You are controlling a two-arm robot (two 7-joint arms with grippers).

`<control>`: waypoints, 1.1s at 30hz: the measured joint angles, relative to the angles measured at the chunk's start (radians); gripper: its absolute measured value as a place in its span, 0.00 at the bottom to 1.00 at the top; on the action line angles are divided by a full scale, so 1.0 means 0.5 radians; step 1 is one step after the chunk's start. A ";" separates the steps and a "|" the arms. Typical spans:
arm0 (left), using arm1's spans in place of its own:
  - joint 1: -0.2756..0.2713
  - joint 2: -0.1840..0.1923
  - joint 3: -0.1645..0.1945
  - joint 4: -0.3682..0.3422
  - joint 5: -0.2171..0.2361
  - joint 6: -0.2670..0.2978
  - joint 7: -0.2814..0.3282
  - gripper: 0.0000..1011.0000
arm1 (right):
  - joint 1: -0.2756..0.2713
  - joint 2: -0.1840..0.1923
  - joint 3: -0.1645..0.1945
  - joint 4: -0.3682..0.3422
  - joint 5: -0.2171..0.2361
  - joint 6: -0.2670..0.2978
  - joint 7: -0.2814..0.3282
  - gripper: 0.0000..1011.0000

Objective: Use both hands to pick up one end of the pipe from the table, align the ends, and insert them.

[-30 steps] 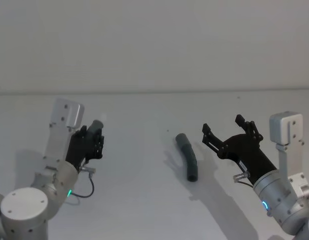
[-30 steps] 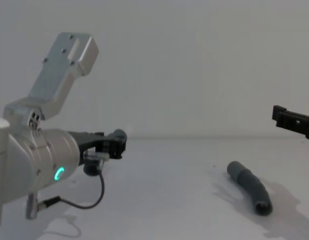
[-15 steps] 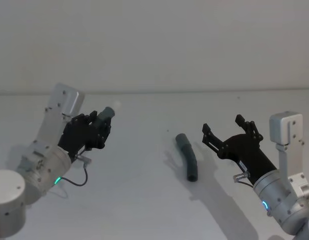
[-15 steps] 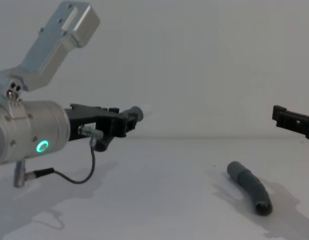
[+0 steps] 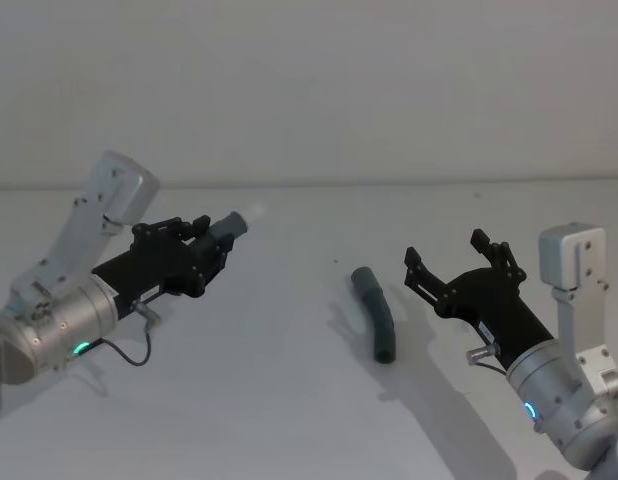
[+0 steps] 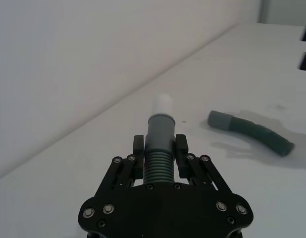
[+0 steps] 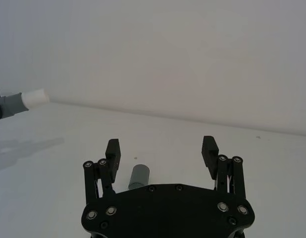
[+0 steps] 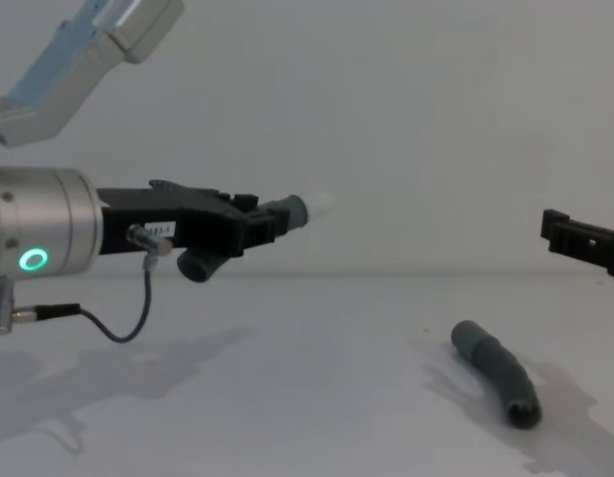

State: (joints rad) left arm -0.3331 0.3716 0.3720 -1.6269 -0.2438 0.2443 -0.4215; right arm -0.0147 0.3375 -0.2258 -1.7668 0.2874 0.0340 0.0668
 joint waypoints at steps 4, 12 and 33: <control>-0.036 0.051 0.008 0.024 -0.033 -0.036 -0.119 0.34 | 0.000 0.000 0.000 0.000 0.000 0.000 0.000 0.99; -0.121 0.164 0.030 0.095 -0.122 -0.139 -0.418 0.34 | 0.000 0.000 0.000 0.000 0.000 0.000 0.000 0.99; -0.292 0.387 0.093 0.280 -0.347 -0.412 -1.114 0.34 | 0.000 0.000 0.000 0.000 0.000 0.000 0.000 0.99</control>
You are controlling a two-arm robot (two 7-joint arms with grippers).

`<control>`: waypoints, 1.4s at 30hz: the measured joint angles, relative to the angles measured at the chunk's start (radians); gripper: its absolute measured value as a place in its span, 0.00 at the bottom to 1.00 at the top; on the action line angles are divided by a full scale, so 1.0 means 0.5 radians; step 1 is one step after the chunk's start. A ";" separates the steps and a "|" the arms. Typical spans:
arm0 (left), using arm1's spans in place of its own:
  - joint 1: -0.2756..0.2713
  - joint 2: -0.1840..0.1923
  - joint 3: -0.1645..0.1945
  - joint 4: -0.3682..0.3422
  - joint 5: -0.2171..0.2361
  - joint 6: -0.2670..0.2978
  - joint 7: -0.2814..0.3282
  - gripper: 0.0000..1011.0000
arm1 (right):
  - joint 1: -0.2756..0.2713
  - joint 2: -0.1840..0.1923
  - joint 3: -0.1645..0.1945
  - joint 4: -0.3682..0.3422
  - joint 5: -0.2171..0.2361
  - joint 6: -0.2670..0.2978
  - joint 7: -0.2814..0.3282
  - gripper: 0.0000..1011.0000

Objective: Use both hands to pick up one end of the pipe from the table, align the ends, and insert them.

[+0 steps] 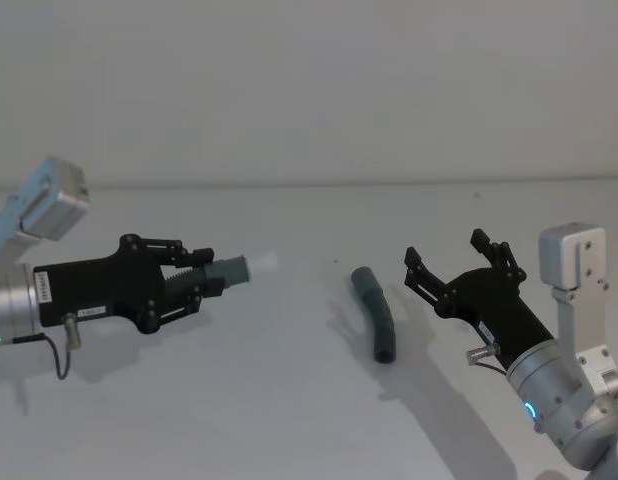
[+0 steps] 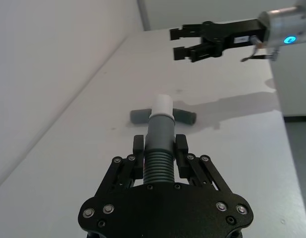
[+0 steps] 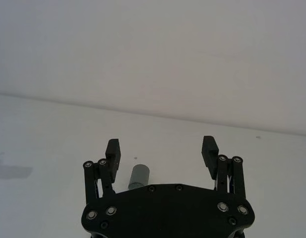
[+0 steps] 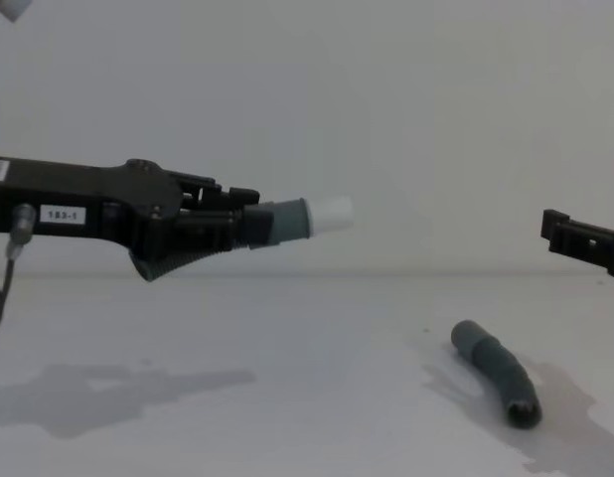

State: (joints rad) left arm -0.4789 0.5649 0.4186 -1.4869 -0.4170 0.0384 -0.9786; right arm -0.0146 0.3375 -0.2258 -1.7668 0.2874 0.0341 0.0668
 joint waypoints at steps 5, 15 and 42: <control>-0.011 0.024 0.007 0.028 -0.039 -0.048 -0.083 0.34 | 0.000 0.000 0.000 0.000 0.000 0.000 0.000 0.99; -0.016 0.029 0.019 0.072 -0.080 -0.111 -0.128 0.34 | 0.000 0.000 0.000 0.000 0.000 0.000 0.000 0.99; -0.016 0.016 0.036 0.115 -0.112 -0.170 -0.142 0.34 | 0.088 0.028 -0.071 -0.224 -0.013 0.482 0.037 0.99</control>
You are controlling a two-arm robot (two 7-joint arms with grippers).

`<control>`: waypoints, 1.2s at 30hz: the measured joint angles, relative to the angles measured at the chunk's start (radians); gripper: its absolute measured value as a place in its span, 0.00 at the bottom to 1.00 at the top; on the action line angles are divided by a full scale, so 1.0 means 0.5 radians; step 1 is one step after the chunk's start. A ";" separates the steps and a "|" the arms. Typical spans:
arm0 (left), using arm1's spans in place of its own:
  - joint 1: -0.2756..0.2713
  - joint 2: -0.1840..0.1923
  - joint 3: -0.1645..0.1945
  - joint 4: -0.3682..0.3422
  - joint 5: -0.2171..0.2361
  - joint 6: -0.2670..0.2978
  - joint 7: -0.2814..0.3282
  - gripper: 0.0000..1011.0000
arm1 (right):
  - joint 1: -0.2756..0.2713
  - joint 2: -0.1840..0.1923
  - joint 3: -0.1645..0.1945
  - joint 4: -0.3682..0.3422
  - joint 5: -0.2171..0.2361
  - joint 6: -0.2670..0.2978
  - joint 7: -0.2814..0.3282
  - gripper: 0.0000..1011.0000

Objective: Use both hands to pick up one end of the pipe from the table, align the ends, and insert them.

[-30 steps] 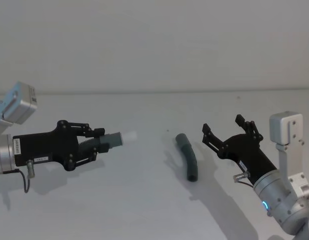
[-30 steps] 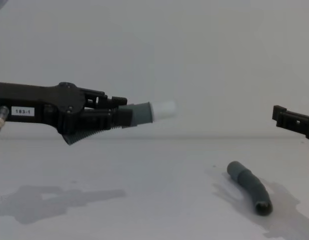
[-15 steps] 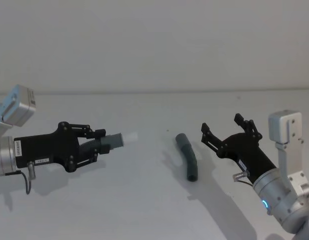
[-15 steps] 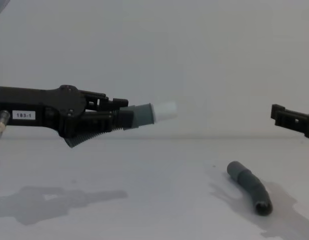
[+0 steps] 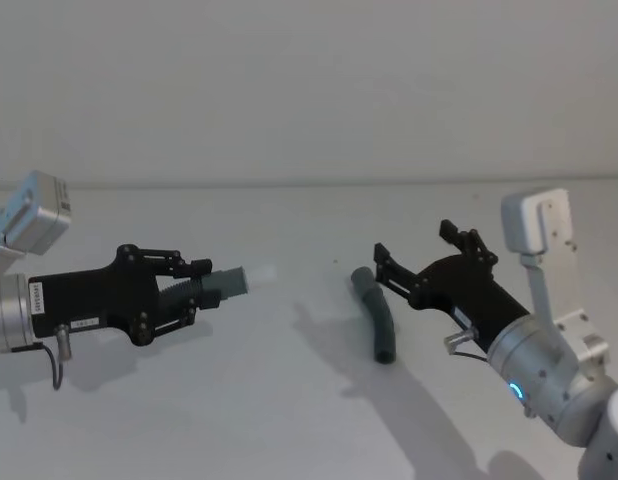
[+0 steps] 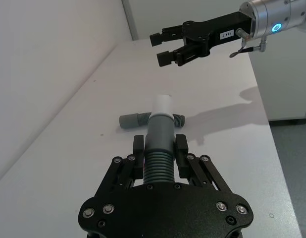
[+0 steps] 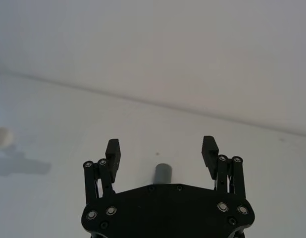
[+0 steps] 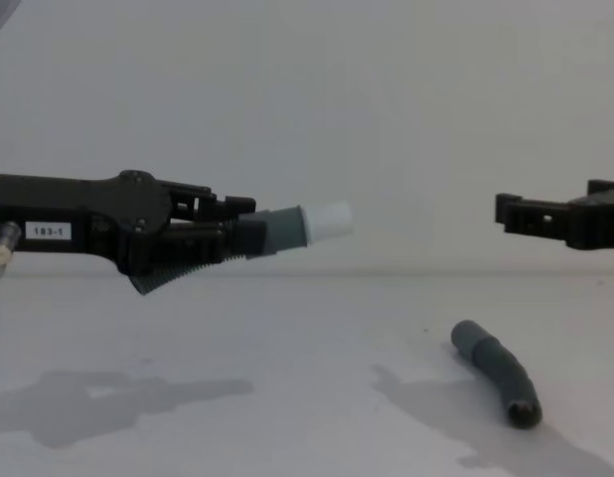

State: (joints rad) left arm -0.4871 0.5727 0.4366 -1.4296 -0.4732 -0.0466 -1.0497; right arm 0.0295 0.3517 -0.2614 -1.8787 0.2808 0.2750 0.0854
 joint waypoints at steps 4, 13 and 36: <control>0.000 -0.001 0.001 0.001 -0.001 -0.002 -0.001 0.34 | 0.012 -0.027 -0.018 -0.053 -0.003 0.157 -0.041 0.99; 0.000 -0.002 0.002 0.003 -0.003 -0.004 -0.001 0.34 | 0.040 -0.126 -0.040 -0.098 -0.026 0.444 -0.170 0.99; 0.000 -0.002 0.001 0.004 -0.003 -0.007 -0.001 0.34 | 0.141 -0.162 -0.158 0.052 -0.121 0.668 -0.179 0.99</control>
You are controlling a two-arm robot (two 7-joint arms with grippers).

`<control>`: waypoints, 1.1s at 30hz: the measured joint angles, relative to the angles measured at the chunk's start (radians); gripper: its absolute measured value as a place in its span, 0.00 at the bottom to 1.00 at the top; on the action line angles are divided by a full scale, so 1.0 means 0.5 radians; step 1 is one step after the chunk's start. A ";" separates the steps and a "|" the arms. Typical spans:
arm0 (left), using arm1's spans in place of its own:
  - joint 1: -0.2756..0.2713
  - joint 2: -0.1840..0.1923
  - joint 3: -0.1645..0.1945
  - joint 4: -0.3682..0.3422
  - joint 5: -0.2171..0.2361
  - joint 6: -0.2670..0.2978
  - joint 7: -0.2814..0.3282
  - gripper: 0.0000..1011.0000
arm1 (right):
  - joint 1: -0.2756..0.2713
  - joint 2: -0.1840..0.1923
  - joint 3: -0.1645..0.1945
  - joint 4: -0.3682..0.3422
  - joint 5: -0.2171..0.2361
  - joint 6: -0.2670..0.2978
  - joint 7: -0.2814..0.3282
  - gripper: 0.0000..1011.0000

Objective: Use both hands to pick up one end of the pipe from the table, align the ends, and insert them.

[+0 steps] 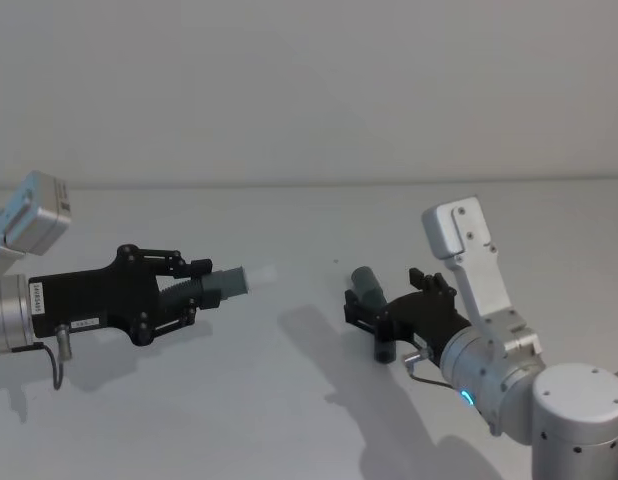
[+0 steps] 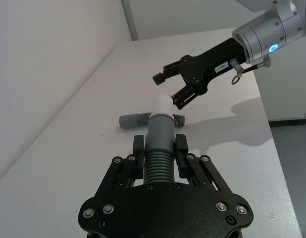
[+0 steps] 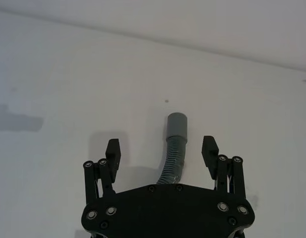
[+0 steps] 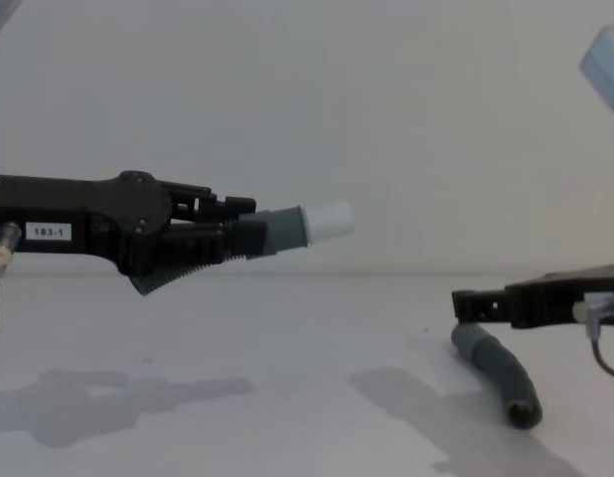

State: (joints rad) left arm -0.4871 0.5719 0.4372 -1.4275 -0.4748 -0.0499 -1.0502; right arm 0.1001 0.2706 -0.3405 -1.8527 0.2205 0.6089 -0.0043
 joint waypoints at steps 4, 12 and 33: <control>0.000 0.000 0.000 0.000 0.000 0.000 0.000 0.34 | 0.013 0.005 -0.011 0.029 -0.007 0.011 0.017 0.99; 0.000 0.000 0.000 0.000 0.000 0.000 0.000 0.34 | 0.037 0.017 -0.012 0.095 -0.017 0.021 0.059 0.99; 0.000 0.000 0.000 0.000 0.000 0.000 0.000 0.34 | 0.135 -0.008 0.002 0.288 -0.021 0.017 0.146 0.99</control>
State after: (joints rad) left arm -0.4871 0.5720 0.4372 -1.4276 -0.4748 -0.0497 -1.0501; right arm 0.1677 0.2666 -0.3393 -1.7089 0.2097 0.6176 0.0689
